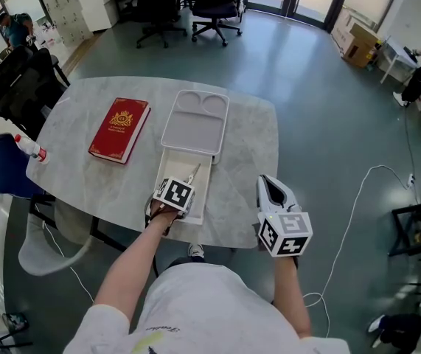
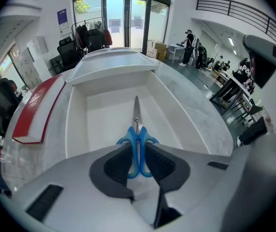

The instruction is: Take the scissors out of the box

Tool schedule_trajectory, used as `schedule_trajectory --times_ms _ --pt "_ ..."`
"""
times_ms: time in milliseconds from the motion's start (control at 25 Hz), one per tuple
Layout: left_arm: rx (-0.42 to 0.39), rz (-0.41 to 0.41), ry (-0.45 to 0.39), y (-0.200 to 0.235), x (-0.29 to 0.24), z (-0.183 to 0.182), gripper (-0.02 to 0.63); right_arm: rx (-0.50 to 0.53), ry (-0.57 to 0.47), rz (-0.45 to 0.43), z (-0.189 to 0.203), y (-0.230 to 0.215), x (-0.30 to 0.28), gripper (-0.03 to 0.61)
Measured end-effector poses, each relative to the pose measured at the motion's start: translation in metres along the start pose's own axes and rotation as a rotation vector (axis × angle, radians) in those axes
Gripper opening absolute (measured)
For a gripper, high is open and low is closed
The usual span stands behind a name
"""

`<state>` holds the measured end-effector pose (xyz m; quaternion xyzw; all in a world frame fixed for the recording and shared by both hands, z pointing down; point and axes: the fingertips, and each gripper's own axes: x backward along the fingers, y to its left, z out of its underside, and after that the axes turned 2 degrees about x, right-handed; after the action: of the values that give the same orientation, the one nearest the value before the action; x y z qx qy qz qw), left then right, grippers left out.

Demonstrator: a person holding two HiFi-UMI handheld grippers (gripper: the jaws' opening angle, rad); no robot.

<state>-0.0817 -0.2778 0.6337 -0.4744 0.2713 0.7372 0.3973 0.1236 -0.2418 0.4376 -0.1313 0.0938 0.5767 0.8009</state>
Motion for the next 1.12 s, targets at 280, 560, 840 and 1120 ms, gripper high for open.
schedule_trajectory --times_ms 280,560,840,1120 --pt "0.014 -0.002 -0.07 -0.002 0.018 -0.004 0.081 0.007 -0.006 -0.015 -0.001 0.004 0.006 0.005" --pt "0.052 -0.027 -0.14 0.0 0.04 -0.001 0.08 0.017 -0.011 -0.032 -0.003 0.005 0.014 0.006" --pt "0.109 -0.063 -0.253 0.004 0.075 -0.002 0.08 0.027 -0.018 -0.051 -0.005 0.007 0.023 0.006" --pt "0.167 -0.096 -0.422 0.011 0.121 -0.011 0.08 0.034 -0.031 -0.052 -0.008 0.01 0.033 0.006"
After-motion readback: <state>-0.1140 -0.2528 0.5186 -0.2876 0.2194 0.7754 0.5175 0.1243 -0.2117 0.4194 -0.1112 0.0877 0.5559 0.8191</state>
